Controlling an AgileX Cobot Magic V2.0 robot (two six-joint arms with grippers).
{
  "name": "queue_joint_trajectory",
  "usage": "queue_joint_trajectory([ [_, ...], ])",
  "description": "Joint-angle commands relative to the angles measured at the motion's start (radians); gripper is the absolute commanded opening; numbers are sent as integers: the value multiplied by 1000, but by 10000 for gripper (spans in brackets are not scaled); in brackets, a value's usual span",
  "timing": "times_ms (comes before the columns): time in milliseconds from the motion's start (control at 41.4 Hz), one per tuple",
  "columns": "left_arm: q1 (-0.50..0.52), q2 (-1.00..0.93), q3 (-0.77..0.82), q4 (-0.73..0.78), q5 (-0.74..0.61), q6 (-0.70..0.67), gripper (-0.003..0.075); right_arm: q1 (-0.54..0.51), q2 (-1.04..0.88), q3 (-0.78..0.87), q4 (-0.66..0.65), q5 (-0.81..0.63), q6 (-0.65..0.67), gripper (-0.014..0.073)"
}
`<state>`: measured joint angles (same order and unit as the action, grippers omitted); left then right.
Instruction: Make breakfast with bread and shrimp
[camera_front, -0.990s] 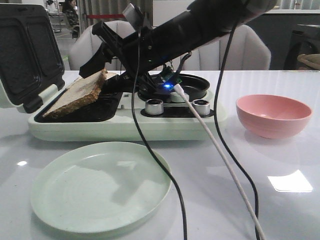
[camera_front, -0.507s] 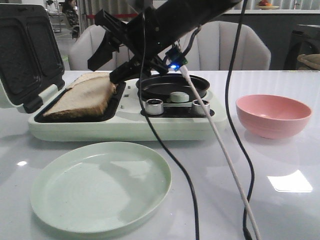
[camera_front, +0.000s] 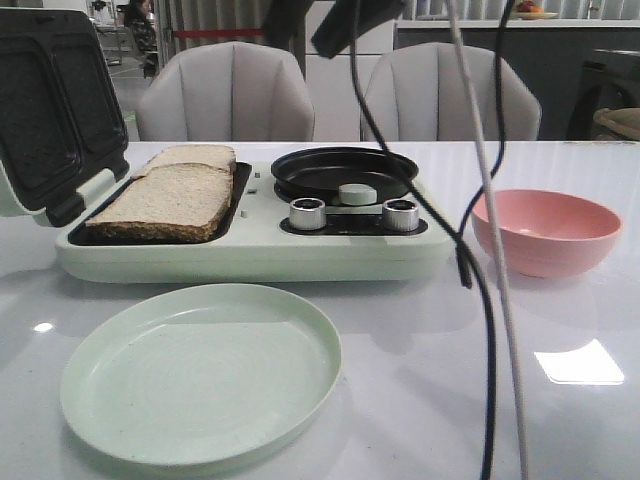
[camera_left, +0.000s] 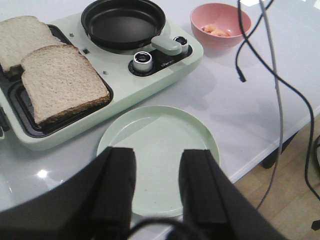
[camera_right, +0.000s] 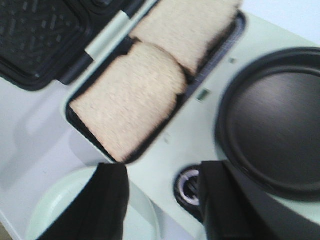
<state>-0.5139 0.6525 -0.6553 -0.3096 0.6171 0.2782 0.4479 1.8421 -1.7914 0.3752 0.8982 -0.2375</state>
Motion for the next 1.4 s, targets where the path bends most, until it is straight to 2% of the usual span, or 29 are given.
queue_joint_trajectory([
  [0,0,-3,-28,-11,-65,2,301,0,-130,26,-81,-28,39,441],
  [338,0,-3,-28,-2,-67,2,301,0,-453,377,-251,-59,53,441],
  [652,0,-3,-28,5,-67,2,301,0,-750,650,-404,-57,225,441],
  [821,0,-3,-28,7,-67,2,301,0,-903,776,-421,-58,332,441],
  [918,0,-3,-28,22,-67,2,301,0,-984,843,-421,-66,352,441],
  [1207,0,1,-45,83,-71,-19,302,0,-1120,919,-421,-78,352,441],
  [1376,0,69,-139,247,-19,-165,301,0,-1126,919,-420,-74,352,441],
])
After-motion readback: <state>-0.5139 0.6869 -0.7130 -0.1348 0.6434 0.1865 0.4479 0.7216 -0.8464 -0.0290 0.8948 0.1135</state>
